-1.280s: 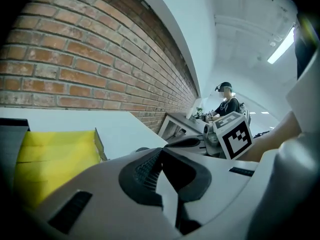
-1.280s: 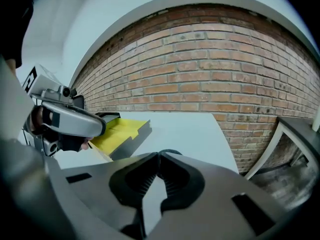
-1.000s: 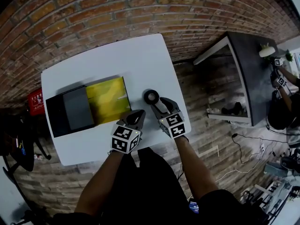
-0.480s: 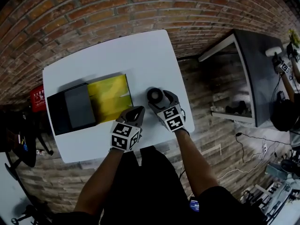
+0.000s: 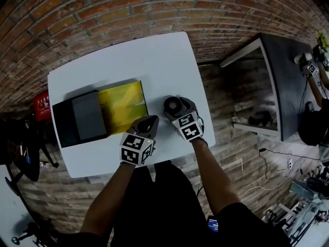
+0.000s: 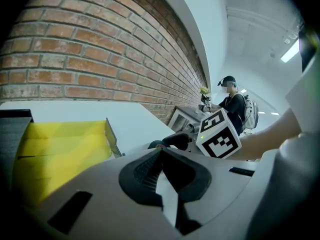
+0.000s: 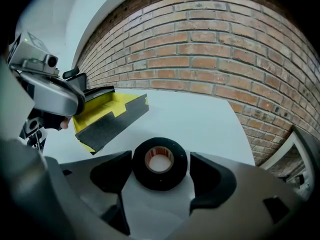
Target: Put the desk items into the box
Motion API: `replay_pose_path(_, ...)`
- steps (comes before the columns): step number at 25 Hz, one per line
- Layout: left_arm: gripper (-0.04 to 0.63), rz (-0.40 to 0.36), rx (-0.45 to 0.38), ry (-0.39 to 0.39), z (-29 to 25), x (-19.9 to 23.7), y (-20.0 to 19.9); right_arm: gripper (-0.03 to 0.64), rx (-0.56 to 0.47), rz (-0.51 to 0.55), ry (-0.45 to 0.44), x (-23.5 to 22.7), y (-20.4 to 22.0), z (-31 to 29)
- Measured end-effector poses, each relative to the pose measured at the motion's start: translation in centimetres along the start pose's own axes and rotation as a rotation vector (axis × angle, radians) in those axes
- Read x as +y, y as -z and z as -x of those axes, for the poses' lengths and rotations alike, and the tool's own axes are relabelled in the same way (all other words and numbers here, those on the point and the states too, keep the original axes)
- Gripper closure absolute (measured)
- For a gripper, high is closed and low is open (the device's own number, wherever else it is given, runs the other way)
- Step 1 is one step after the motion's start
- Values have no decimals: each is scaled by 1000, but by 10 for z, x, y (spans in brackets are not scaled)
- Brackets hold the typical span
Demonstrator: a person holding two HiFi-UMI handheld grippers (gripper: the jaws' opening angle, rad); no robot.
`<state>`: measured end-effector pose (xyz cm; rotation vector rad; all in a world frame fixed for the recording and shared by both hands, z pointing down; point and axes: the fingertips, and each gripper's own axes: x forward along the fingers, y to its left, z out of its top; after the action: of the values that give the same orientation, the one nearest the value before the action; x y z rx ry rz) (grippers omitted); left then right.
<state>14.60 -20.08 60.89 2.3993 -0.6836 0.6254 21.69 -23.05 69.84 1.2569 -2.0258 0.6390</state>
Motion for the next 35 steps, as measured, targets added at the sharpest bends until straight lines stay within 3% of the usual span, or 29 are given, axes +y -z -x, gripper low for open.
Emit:
replay_pose_path(17, 584, 3, -12, 0, 6, 3, -3, 270, 4, -29, 0, -2, 3, -1)
replay_pose_path(35, 583, 3, -83, -40, 43, 17, -18, 272, -155, -15, 4, 21, -53, 44)
